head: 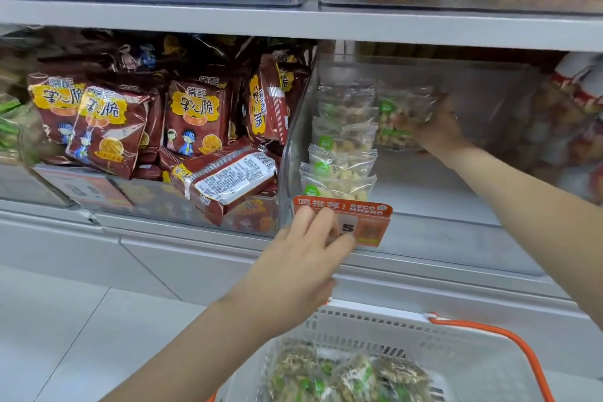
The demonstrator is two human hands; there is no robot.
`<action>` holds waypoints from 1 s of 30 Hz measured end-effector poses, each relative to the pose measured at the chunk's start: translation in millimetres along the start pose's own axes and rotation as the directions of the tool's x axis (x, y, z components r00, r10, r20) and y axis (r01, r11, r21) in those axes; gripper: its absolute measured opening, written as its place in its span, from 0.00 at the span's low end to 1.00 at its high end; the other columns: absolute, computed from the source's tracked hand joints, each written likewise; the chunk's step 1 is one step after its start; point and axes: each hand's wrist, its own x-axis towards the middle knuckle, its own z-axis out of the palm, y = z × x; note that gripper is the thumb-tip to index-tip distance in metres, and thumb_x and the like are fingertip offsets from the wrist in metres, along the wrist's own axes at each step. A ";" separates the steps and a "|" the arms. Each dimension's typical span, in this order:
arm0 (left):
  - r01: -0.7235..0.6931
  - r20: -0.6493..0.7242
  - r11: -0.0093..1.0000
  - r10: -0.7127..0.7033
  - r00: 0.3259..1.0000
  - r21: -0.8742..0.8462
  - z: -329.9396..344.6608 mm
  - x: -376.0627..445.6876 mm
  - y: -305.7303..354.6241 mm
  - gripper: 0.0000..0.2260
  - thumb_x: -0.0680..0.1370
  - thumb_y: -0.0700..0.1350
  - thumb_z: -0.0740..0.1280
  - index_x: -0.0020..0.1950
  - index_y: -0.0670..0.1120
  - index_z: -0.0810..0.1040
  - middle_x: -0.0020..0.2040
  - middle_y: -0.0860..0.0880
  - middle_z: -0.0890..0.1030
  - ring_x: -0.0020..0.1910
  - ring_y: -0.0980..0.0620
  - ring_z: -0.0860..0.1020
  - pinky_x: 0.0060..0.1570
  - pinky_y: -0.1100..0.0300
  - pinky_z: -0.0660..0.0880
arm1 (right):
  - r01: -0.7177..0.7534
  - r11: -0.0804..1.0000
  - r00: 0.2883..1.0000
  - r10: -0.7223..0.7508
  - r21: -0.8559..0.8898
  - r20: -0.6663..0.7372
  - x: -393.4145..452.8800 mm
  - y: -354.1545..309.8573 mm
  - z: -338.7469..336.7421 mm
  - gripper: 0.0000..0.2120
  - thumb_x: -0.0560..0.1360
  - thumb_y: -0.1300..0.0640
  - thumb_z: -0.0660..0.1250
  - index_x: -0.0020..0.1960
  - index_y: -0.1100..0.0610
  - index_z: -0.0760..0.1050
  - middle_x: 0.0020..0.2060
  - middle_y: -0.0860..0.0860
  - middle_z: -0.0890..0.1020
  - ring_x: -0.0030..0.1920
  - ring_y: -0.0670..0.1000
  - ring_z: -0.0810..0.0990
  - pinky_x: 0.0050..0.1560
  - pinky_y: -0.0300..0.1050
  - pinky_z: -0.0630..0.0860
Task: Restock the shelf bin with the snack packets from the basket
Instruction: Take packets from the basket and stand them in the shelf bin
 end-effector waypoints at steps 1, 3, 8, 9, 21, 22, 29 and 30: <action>0.004 -0.001 1.000 -0.004 1.000 0.006 -0.1 0.2 0.1 0.21 0.63 0.48 0.77 0.52 0.48 0.74 0.49 0.49 0.71 0.46 0.49 0.65 0.35 0.58 0.74 | -0.002 1.000 1.000 0.002 -0.008 0.005 -0.3 1.2 0.2 0.41 0.66 0.38 0.73 0.67 0.58 0.58 0.64 0.56 0.72 0.64 0.57 0.72 0.48 0.43 0.74; 0.009 -0.002 1.000 -0.009 1.000 0.016 0.0 0.8 0.3 0.20 0.63 0.48 0.77 0.51 0.48 0.75 0.48 0.49 0.71 0.46 0.50 0.65 0.34 0.59 0.73 | 0.030 0.999 0.998 -0.033 -0.042 -0.058 2.6 4.5 2.2 0.29 0.72 0.47 0.72 0.63 0.61 0.62 0.54 0.56 0.75 0.57 0.56 0.77 0.40 0.32 0.67; 0.006 -0.015 1.000 -0.006 1.000 0.020 0.5 0.3 0.6 0.20 0.62 0.47 0.77 0.50 0.48 0.75 0.48 0.49 0.72 0.46 0.50 0.65 0.34 0.59 0.72 | 0.088 0.994 0.992 -0.093 -0.062 -0.082 -1.5 1.1 5.1 0.32 0.73 0.43 0.69 0.66 0.62 0.62 0.58 0.61 0.77 0.56 0.61 0.78 0.51 0.53 0.78; 0.007 -0.020 1.000 -0.006 1.000 0.021 0.1 0.2 0.8 0.20 0.62 0.47 0.77 0.50 0.48 0.75 0.48 0.49 0.72 0.45 0.50 0.65 0.34 0.60 0.72 | 0.091 0.993 0.993 -0.096 -0.069 -0.073 -2.4 0.2 5.4 0.33 0.73 0.42 0.69 0.66 0.62 0.62 0.58 0.61 0.77 0.56 0.61 0.78 0.51 0.56 0.78; -0.037 -0.047 0.997 0.040 0.998 0.066 6.4 -1.2 -4.5 0.21 0.61 0.43 0.76 0.51 0.45 0.76 0.47 0.46 0.73 0.46 0.48 0.65 0.32 0.57 0.71 | 0.000 1.000 0.999 0.000 0.016 -0.039 -56.1 -36.4 -35.9 0.32 0.72 0.43 0.70 0.67 0.56 0.62 0.61 0.56 0.73 0.59 0.57 0.77 0.55 0.56 0.79; -0.036 -0.035 0.997 0.038 0.999 0.072 8.3 -2.6 -3.4 0.21 0.61 0.43 0.77 0.51 0.45 0.76 0.47 0.46 0.74 0.46 0.48 0.66 0.33 0.57 0.71 | 0.069 0.997 0.996 -0.068 0.016 -0.051 -77.0 -39.9 -44.8 0.30 0.72 0.43 0.70 0.66 0.56 0.63 0.58 0.54 0.74 0.56 0.55 0.77 0.54 0.54 0.79; 0.010 0.335 0.999 -0.022 0.942 0.035 44.0 -28.6 34.9 0.18 0.76 0.45 0.66 0.65 0.46 0.68 0.61 0.47 0.70 0.62 0.45 0.68 0.55 0.53 0.66 | 0.472 0.880 0.838 -0.465 -0.048 -0.286 -256.0 6.0 -53.6 0.12 0.75 0.61 0.67 0.57 0.59 0.71 0.48 0.54 0.73 0.46 0.51 0.73 0.49 0.38 0.70; 0.041 0.431 0.997 -0.062 0.900 0.059 55.1 -35.7 41.8 0.19 0.77 0.45 0.64 0.66 0.47 0.66 0.63 0.47 0.69 0.64 0.46 0.66 0.58 0.53 0.65 | 0.457 0.883 0.844 -0.468 -0.105 -0.262 -275.4 29.7 -46.0 0.11 0.75 0.62 0.67 0.56 0.60 0.71 0.48 0.53 0.73 0.47 0.51 0.72 0.49 0.38 0.68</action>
